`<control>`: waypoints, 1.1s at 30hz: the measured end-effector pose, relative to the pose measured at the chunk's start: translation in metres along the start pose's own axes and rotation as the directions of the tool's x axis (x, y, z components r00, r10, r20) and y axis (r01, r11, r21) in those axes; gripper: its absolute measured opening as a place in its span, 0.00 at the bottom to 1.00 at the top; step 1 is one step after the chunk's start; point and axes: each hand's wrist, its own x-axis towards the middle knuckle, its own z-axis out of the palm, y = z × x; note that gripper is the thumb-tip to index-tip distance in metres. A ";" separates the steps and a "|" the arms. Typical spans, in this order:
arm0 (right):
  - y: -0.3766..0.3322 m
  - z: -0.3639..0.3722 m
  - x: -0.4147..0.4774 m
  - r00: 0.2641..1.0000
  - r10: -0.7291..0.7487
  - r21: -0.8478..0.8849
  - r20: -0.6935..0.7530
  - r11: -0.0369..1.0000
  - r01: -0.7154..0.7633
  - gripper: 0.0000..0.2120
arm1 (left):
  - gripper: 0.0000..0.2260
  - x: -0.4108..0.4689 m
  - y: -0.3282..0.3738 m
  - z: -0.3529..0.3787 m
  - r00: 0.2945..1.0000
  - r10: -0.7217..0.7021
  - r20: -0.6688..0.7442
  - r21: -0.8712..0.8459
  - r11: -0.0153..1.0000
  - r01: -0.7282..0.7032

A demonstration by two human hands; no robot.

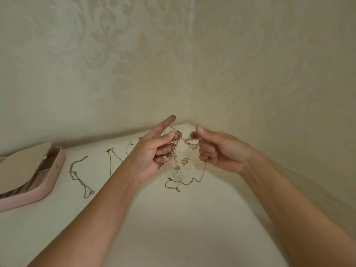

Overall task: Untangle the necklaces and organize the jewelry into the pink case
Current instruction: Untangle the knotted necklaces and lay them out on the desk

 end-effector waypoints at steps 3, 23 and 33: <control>0.005 0.008 -0.003 1.000 -0.008 -0.335 -0.021 0.942 0.000 0.18 | 0.30 0.000 -0.001 -0.001 0.999 -0.009 0.052 0.073 0.997 0.005; 0.012 -0.001 0.011 0.884 -0.067 -0.321 -0.462 0.942 -0.097 0.08 | 0.21 -0.001 0.003 0.002 0.998 0.010 0.061 0.077 0.997 -0.014; 0.008 0.006 -0.002 0.993 0.016 -0.592 -0.116 0.802 -0.082 0.09 | 0.26 -0.001 0.009 -0.004 0.998 0.050 -0.033 0.104 0.994 -0.046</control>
